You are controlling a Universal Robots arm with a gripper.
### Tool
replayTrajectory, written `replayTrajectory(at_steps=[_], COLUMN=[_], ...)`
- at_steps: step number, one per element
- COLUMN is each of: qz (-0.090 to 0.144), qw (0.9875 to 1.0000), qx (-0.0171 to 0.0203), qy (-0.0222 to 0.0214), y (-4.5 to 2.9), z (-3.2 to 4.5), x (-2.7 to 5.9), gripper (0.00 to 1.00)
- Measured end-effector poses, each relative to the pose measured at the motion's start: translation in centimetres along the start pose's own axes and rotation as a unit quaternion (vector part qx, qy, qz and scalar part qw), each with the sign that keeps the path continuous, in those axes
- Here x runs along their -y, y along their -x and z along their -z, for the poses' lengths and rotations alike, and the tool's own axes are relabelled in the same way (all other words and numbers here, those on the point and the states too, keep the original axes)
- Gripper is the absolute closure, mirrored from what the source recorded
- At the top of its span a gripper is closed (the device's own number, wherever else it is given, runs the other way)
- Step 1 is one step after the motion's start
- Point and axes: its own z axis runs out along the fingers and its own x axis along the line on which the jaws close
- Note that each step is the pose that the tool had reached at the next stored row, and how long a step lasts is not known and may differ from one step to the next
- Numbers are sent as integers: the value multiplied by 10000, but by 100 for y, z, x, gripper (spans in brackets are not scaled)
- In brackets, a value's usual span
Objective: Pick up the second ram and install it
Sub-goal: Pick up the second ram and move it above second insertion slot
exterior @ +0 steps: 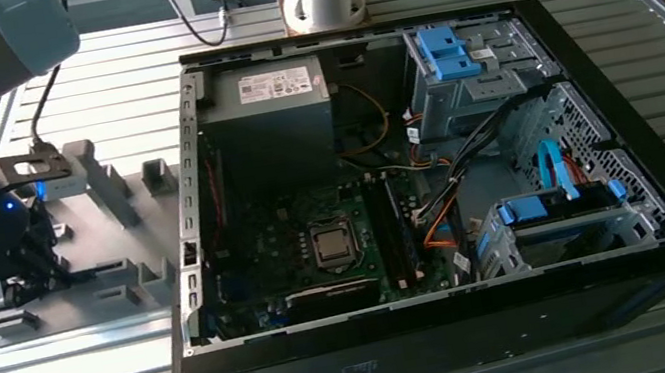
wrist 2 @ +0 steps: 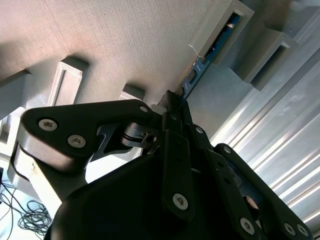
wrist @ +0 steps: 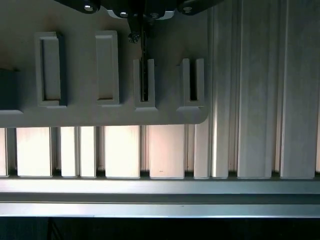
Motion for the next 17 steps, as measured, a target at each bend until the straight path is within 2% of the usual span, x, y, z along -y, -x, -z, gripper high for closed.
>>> replayTrajectory(at_steps=[7,17], qz=[0,0], qw=[10000,10000], qx=[-1,-1], qy=[1,1], y=[1,2], z=[36,126], x=[-1,-2], gripper=[86,86])
